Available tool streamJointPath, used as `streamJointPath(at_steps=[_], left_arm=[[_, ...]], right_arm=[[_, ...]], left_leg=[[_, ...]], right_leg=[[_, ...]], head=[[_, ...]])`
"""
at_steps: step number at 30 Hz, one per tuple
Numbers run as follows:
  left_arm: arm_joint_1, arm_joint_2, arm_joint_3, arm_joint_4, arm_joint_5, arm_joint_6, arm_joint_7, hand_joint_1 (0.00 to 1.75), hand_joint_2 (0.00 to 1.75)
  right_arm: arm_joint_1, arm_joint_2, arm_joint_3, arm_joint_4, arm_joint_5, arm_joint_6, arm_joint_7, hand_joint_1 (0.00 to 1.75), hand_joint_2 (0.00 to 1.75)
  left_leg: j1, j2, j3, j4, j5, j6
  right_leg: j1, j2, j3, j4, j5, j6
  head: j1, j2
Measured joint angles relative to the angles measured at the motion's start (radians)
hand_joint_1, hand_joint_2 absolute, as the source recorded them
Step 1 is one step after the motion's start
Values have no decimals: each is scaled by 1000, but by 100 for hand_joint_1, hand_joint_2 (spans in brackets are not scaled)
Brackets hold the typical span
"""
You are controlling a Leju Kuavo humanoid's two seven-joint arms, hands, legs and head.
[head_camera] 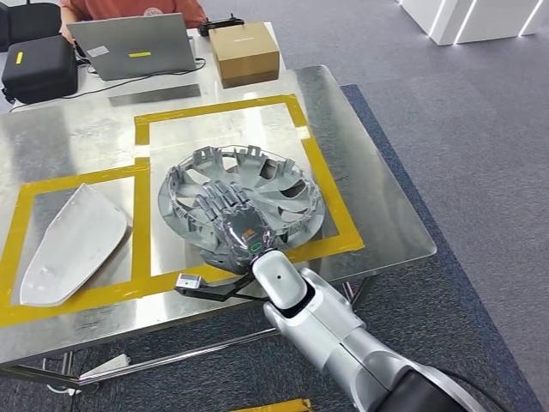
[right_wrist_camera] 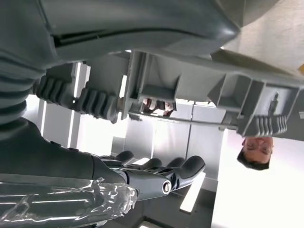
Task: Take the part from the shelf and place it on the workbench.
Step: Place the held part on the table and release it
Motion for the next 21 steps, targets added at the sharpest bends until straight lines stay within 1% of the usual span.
streamJointPath(at_steps=[13,21], left_arm=[[0,0,19,0,14,-2,-2,0,0],[0,0,29,0,37,-17,6,0,0]], right_arm=[[0,-10,-4,0,-6,16,9,0,0],[2,-27,-12,-2,-13,16,14,0,0]], left_leg=[[0,0,0,0,0,0],[0,0,0,0,0,0]], right_leg=[[0,0,0,0,0,0],[0,0,0,0,0,0]], head=[[0,0],[0,0]])
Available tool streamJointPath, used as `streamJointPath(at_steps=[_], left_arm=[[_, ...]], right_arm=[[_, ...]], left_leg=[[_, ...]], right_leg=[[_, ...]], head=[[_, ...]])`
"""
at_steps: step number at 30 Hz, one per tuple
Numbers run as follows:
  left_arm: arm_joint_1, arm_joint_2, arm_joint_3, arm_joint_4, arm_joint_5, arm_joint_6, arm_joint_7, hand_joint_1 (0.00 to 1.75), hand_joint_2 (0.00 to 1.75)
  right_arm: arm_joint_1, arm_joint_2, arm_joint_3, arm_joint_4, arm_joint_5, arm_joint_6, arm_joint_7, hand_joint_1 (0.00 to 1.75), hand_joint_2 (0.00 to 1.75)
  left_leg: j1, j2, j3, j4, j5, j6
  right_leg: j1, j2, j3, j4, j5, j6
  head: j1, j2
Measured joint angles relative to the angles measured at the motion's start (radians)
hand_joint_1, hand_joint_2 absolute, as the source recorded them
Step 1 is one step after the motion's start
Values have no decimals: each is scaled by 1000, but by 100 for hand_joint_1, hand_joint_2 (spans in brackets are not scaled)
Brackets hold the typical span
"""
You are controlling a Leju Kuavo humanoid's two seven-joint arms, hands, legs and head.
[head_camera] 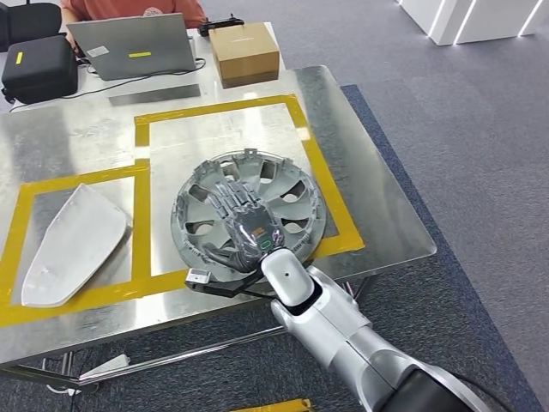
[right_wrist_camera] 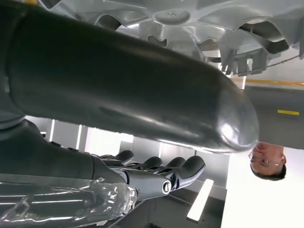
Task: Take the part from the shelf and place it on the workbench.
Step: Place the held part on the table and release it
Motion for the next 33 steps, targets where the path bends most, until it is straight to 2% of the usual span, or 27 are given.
streamJointPath(at_steps=[9,14,16,17,18,20,21,22,23,24,25,26,27,28,29,30,31,32,33], left_arm=[[-2,1,17,0,15,-6,1,0,0],[-1,4,18,0,12,-6,0,0,0],[-1,4,18,0,13,-6,0,0,0],[-1,4,18,0,14,-6,0,0,0],[-2,3,18,0,15,-7,1,0,0],[-3,3,18,0,16,-7,3,0,0],[-3,2,18,0,17,-7,4,0,0],[-3,2,18,0,18,-7,5,0,0],[-3,2,19,0,18,-7,5,0,0],[-3,2,19,0,18,-7,6,0,0],[-4,2,19,0,18,-8,6,0,0],[-5,1,19,0,19,-10,7,0,0],[-6,1,19,0,19,-11,7,0,0],[-7,0,19,0,19,-12,7,0,0],[-7,0,19,0,19,-14,7,0,0],[-7,1,20,0,19,-15,7,0,0],[-6,1,20,0,19,-15,7,0,0],[-5,1,20,0,19,-15,8,0,0],[-6,2,20,0,19,-14,8,0,0]], right_arm=[[10,-15,-9,-30,21,-17,41,0,0],[17,-21,-6,-47,29,-27,63,0,0],[17,-22,-5,-53,30,-30,65,0,0],[16,-22,-5,-56,31,-30,66,0,0],[15,-23,-4,-58,31,-29,66,0,0],[18,-27,-2,-58,31,-26,66,0,0],[23,-29,-1,-58,31,-24,66,0,0],[27,-31,0,-58,31,-22,66,0,0],[30,-32,1,-58,31,-21,66,0,0],[31,-33,2,-58,31,-19,66,0,0],[31,-33,3,-59,31,-18,66,0,0],[30,-35,5,-59,31,-16,67,0,0],[30,-37,6,-60,31,-15,67,0,0],[31,-40,8,-61,31,-14,68,0,0],[32,-42,10,-63,31,-13,69,0,0],[32,-43,12,-65,31,-13,70,0,0],[32,-44,14,-68,31,-13,70,0,0],[31,-43,17,-71,31,-12,71,0,0],[30,-43,19,-74,31,-11,71,0,0]], left_leg=[[-2,0,0,3,-2,3],[-9,0,-1,4,-7,14],[-6,-4,6,-8,-4,24],[-3,-7,11,-16,-1,29],[-1,-11,16,-22,1,33],[-1,-23,19,-25,2,37],[-1,-32,19,-25,1,38],[-2,-42,19,-24,1,37],[-3,-53,20,-24,0,37],[-3,-66,22,-24,-1,35],[-2,-79,23,-23,-2,33],[-3,-91,23,-21,-3,29],[-2,-103,21,-19,-3,23],[0,-113,17,-18,-2,15],[3,-124,13,-18,0,7],[6,-135,10,-19,2,-1],[6,-134,9,-19,1,-7],[5,-118,4,-7,-8,-13],[3,-91,-11,24,-26,-18]], right_leg=[[-2,0,1,-2,1,3],[-8,-2,4,-7,2,13],[-9,-2,5,-6,-4,20],[-9,4,-4,12,-17,21],[-8,12,-24,53,-40,21],[-8,30,-96,188,-98,19],[-7,33,-133,249,-115,19],[-7,34,-157,280,-113,18],[-7,36,-163,273,-90,16],[-7,41,-148,225,-50,13],[-8,57,-121,155,-7,9],[-9,79,-93,89,23,4],[-10,98,-69,40,40,0],[-10,111,-56,17,42,-3],[-8,112,-51,12,38,-7],[-7,102,-47,9,39,-11],[-8,91,-44,6,40,-15],[-10,78,-39,1,41,-22],[-13,64,-33,-4,42,-27]], head=[[0,0],[-1,0],[0,0],[2,0],[4,0],[7,0],[7,0],[7,0],[7,0],[7,0],[7,0],[6,0],[6,0],[5,0],[4,0],[5,0],[5,0],[-1,0],[-7,0]])
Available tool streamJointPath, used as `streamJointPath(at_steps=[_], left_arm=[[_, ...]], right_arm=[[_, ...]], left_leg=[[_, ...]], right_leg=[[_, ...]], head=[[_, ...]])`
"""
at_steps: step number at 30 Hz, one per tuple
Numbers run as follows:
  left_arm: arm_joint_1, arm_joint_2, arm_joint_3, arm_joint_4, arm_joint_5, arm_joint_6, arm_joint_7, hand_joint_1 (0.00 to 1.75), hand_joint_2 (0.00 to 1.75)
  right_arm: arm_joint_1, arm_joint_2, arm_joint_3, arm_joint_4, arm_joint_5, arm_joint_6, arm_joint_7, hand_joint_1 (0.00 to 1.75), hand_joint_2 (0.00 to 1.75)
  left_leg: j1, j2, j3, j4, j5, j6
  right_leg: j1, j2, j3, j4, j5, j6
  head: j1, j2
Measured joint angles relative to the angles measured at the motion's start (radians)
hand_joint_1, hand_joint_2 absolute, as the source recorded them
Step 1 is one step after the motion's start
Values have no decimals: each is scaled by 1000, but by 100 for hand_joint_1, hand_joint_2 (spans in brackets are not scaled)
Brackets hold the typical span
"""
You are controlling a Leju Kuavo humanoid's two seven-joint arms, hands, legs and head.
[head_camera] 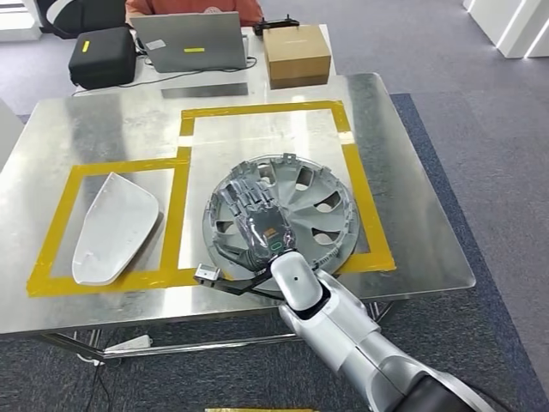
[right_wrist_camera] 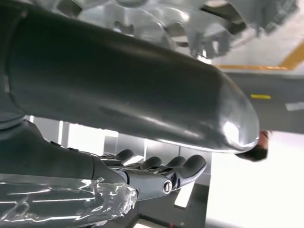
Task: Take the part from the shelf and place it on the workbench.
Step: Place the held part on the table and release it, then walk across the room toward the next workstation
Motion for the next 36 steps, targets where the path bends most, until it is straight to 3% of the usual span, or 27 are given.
streamJointPath(at_steps=[2,3,4,5,7,8,9,11,13,15,17,19,20,21,22,24,26,28,30,32,33,35,36], left_arm=[[-1,0,0,0,0,0,1,0,0],[0,0,0,0,0,0,1,0,0],[0,1,0,0,0,0,1,0,0],[1,1,1,0,0,-1,2,0,0],[2,3,1,0,0,-2,2,0,0],[2,3,1,0,-1,-3,3,0,0],[1,3,1,0,-2,-4,4,0,0],[0,1,1,0,-3,-8,7,0,0],[1,-1,1,1,-6,-10,9,0,0],[1,-2,1,1,-8,-9,10,0,0],[-1,-2,1,1,-9,-9,10,0,0],[-2,-2,1,1,-11,-10,11,0,0],[-2,-2,1,1,-12,-10,12,0,0],[-1,-2,1,1,-12,-10,13,0,0],[-1,-2,1,1,-12,-11,14,0,0],[-3,-4,1,1,-12,-13,15,0,0],[-3,-5,1,1,-13,-16,16,0,0],[-3,-4,1,1,-13,-18,17,0,0],[-2,-3,1,1,-14,-19,17,0,0],[-2,-3,1,1,-14,-19,17,0,0],[-3,-2,1,1,-14,-19,17,0,0],[-2,-2,1,1,-14,-19,17,0,0],[-1,-1,1,1,-14,-20,17,0,0]], right_arm=[[0,-1,2,-2,0,3,0,0,0],[2,-1,2,-2,0,5,0,0,0],[3,-1,3,-2,0,6,0,0,0],[4,-1,4,-2,0,7,0,0,0],[3,-1,6,-3,0,8,1,0,0],[2,-2,8,-4,0,8,3,0,0],[1,-3,10,-5,0,7,6,0,0],[-2,-6,16,-7,0,6,13,0,0],[-4,-8,24,-10,0,4,20,0,0],[-7,-9,32,-15,0,2,22,0,0],[-9,-14,37,-18,0,3,23,0,0],[-7,-21,44,-18,0,9,28,0,0],[-6,-24,48,-18,0,13,32,0,0],[-6,-25,52,-19,0,16,35,0,0],[-7,-26,55,-21,0,18,37,0,0],[-9,-28,61,-26,0,19,40,0,0],[-9,-31,68,-30,0,19,43,0,0],[-10,-32,75,-35,0,19,45,0,0],[-13,-30,79,-39,0,20,45,0,0],[-14,-30,82,-41,0,23,46,0,0],[-14,-30,84,-42,0,25,47,0,0],[-12,-30,90,-42,0,28,53,0,0],[-12,-30,93,-42,0,28,57,0,0]], left_leg=[[1,60,-59,118,-58,-11],[4,73,-93,182,-81,-15],[7,79,-116,222,-89,-18],[9,83,-122,229,-78,-21],[12,100,-74,133,-8,-23],[9,127,-39,68,21,-23],[6,152,-11,13,38,-18],[-2,179,6,-27,34,-4],[-1,155,4,-30,30,14],[1,128,7,-33,29,28],[1,100,9,-33,28,38],[-2,68,10,-33,27,43],[-4,51,12,-33,26,44],[-6,34,15,-32,25,45],[-8,18,19,-32,24,45],[-10,-10,21,-31,21,42],[-4,-33,15,-31,23,32],[3,-53,10,-34,26,17],[-2,-19,1,-13,11,5],[-5,47,-41,76,-38,-6],[-1,66,-74,139,-67,-12],[5,81,-115,216,-86,-20],[8,85,-109,202,-68,-22]], right_leg=[[1,-30,8,-3,-4,-8],[2,-45,10,-3,-7,-9],[3,-60,12,-3,-10,-10],[3,-74,15,-3,-13,-8],[1,-98,26,-3,-22,-2],[4,-108,32,-2,-28,3],[8,-118,37,-1,-34,9],[19,-138,43,-2,-44,21],[19,-154,51,-5,-53,31],[13,-112,37,33,-84,38],[13,-51,-24,155,-140,36],[18,-32,-104,282,-173,30],[20,-29,-128,301,-161,26],[21,-26,-131,280,-128,20],[22,-17,-116,222,-81,13],[20,33,-69,93,-8,-1],[20,69,-43,35,9,-7],[21,54,-35,23,10,-12],[16,27,-23,9,14,-20],[14,-3,-13,2,13,-26],[15,-19,-10,1,11,-28],[15,-51,-8,2,6,-28],[15,-65,-6,2,3,-27]], head=[[-11,0],[-11,0],[-12,0],[-12,0],[-12,0],[-13,0],[-15,0],[-14,0],[-10,0],[-7,0],[-2,0],[1,0],[2,0],[2,0],[3,0],[0,0],[-2,0],[-1,0],[-6,0],[-15,0],[-18,0],[-19,0],[-18,0]])
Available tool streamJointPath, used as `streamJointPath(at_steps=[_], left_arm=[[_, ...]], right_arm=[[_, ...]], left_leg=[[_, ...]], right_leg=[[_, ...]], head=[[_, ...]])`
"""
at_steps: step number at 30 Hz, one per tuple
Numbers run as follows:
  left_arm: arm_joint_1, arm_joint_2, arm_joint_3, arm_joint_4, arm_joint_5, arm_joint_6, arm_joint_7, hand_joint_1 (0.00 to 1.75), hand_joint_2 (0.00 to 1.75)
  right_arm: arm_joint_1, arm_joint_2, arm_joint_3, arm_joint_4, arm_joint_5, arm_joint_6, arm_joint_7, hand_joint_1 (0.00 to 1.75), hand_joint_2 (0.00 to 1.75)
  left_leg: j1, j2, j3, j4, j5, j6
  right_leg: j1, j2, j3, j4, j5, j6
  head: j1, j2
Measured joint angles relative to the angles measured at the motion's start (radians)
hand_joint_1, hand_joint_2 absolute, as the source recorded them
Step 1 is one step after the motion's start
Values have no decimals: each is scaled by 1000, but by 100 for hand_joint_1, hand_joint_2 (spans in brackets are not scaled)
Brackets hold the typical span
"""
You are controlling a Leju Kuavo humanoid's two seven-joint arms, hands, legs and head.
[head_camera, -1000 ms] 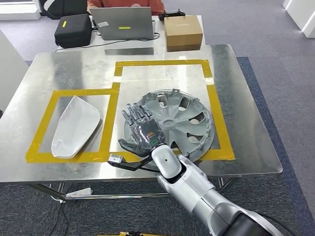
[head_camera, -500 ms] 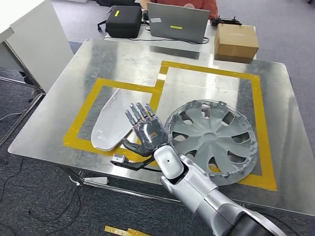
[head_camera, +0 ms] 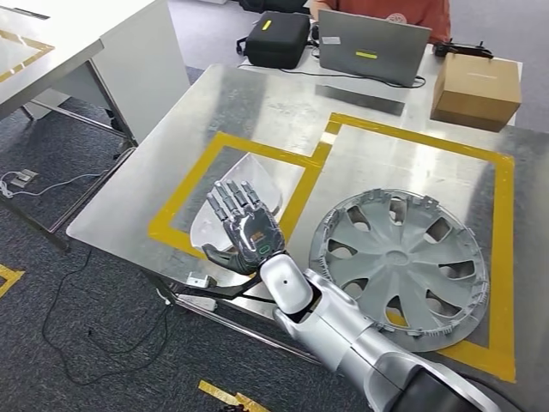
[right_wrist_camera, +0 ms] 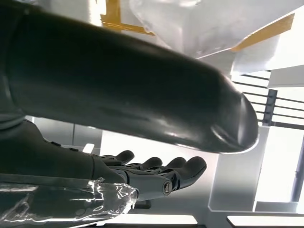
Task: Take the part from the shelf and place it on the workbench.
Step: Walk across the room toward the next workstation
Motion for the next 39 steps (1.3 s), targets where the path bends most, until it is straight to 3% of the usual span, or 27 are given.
streamJointPath(at_steps=[1,3,5,7,8,10,12,14,15,16,18,19,21,23,25,27,29,30,32,33,35,36,38,39], left_arm=[[1,1,0,0,0,0,0,0,0],[1,2,0,0,0,-1,0,0,0],[0,1,0,0,1,-3,0,0,0],[1,0,0,0,2,-4,0,0,0],[2,0,0,0,2,-4,0,0,0],[1,-1,0,0,2,-4,0,0,0],[-1,-1,0,0,2,-5,1,0,0],[-1,-1,0,0,2,-6,1,0,0],[0,-1,0,0,2,-7,1,0,0],[0,-1,0,0,2,-7,2,0,0],[-1,-2,0,0,2,-8,2,0,0],[-3,-2,0,0,2,-8,2,0,0],[-3,-3,0,0,2,-8,2,0,0],[-2,-2,1,0,3,-8,2,0,0],[-2,-1,1,0,3,-8,4,0,0],[-3,-1,1,0,2,-9,8,0,0],[-2,-1,1,0,2,-10,10,0,0],[-2,-1,1,0,1,-10,10,0,0],[0,0,1,0,-1,-12,10,0,0],[0,0,1,0,-3,-13,10,0,0],[-1,0,1,0,-8,-19,11,0,0],[-1,-1,1,0,-10,-21,11,0,0],[0,-1,1,0,-13,-24,11,0,0],[2,-2,1,0,-14,-24,11,0,0]], right_arm=[[0,0,4,0,0,-1,4,0,0],[-2,-1,9,-1,0,-4,8,0,0],[-3,-2,12,-1,0,-6,10,0,0],[-5,-3,16,-1,0,-6,12,0,0],[-7,-3,19,-3,0,-4,13,0,0],[-12,-3,24,-6,0,1,15,0,0],[-11,-7,27,-8,0,6,15,0,0],[-6,-13,30,-8,0,9,16,0,0],[-4,-15,32,-8,0,10,16,0,0],[-4,-15,34,-9,0,11,17,0,0],[-4,-18,39,-13,0,11,18,0,0],[-4,-19,41,-15,0,10,18,0,0],[-3,-24,44,-16,0,8,19,0,0],[-3,-23,47,-19,0,10,17,0,0],[-6,-20,49,-24,0,13,16,0,0],[-6,-19,51,-27,0,17,17,0,0],[-4,-20,54,-28,0,22,17,0,0],[-2,-20,55,-28,0,24,17,0,0],[-2,-20,58,-31,0,25,18,0,0],[-3,-20,59,-32,0,25,18,0,0],[-5,-21,61,-36,0,25,19,0,0],[-5,-21,61,-38,0,25,19,0,0],[-6,-22,64,-41,0,25,18,0,0],[-6,-22,65,-44,0,25,18,0,0]], left_leg=[[1,7,27,-49,32,-1],[-2,44,100,-181,88,3],[-10,66,136,-247,100,17],[-14,50,135,-251,97,32],[-12,39,136,-253,98,38],[-8,20,137,-257,101,51],[-6,-1,137,-257,101,59],[-8,-29,137,-257,100,62],[-8,-44,138,-256,100,62],[-9,-59,139,-256,100,62],[-9,-88,141,-255,99,58],[-9,-100,139,-254,99,55],[-5,-122,133,-253,101,42],[0,-135,129,-252,102,28],[-3,-95,111,-215,77,18],[-5,-32,56,-102,19,10],[-1,-8,-6,13,-20,4],[1,-4,-15,28,-13,2],[4,11,27,-54,48,1],[2,35,65,-124,80,1],[-5,76,119,-224,107,10],[-9,85,126,-242,105,16],[-11,65,125,-245,101,31],[-10,53,126,-247,101,36]], right_leg=[[0,-13,3,0,-3,2],[3,-35,12,1,-11,11],[9,-53,19,0,-17,21],[11,-70,25,-4,-21,31],[9,-66,25,-1,-26,37],[5,-25,1,49,-60,45],[3,23,-66,180,-121,47],[4,35,-129,286,-147,47],[4,37,-136,284,-130,45],[4,41,-124,244,-95,42],[1,78,-66,107,-21,34],[-1,99,-40,53,-2,31],[-1,122,-16,13,0,26],[1,102,-8,8,3,19],[-2,76,1,-1,5,8],[-2,45,9,-5,2,-1],[0,13,12,-5,-3,-4],[1,-2,14,-5,-6,-4],[1,-28,21,-5,-13,1],[3,-39,26,-4,-18,5],[11,-58,33,-2,-29,16],[15,-69,36,-2,-32,21],[15,-88,40,-3,-40,31],[12,-77,39,4,-49,36]], head=[[0,0],[0,0],[2,0],[4,0],[5,0],[9,0],[13,0],[15,0],[15,0],[15,0],[15,0],[15,0],[15,0],[15,0],[9,0],[3,0],[3,0],[2,0],[2,0],[2,0],[2,0],[4,0],[7,0],[8,0]])
